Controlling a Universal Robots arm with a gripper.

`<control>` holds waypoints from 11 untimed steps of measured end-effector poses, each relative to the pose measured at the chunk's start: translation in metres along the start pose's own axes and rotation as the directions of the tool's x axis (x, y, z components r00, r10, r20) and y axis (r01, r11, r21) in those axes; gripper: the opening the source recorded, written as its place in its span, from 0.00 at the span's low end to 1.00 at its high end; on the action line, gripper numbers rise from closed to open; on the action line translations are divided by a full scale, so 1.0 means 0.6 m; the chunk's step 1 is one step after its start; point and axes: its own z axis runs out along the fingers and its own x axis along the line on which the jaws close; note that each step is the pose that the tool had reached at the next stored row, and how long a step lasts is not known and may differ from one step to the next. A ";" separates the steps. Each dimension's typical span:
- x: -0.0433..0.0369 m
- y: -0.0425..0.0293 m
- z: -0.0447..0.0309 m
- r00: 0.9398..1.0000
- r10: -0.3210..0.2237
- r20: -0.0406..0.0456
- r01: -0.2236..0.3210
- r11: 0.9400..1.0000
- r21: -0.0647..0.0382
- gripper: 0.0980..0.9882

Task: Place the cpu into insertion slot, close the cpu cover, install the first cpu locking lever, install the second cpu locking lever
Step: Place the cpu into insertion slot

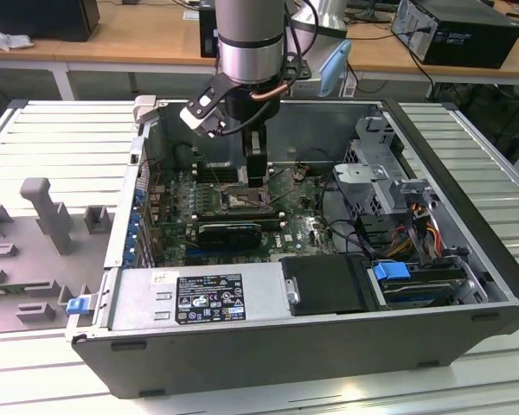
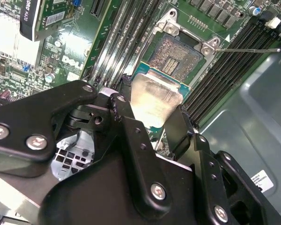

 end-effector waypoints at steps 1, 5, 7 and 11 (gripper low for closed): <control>0.000 0.000 0.001 1.000 0.000 0.000 0.000 1.000 0.000 0.48; 0.000 0.000 0.004 1.000 0.000 0.000 0.000 1.000 0.000 0.48; 0.000 -0.001 0.006 1.000 0.000 0.000 0.000 1.000 0.000 0.48; 0.000 -0.001 0.011 1.000 0.000 0.000 0.000 1.000 0.000 0.48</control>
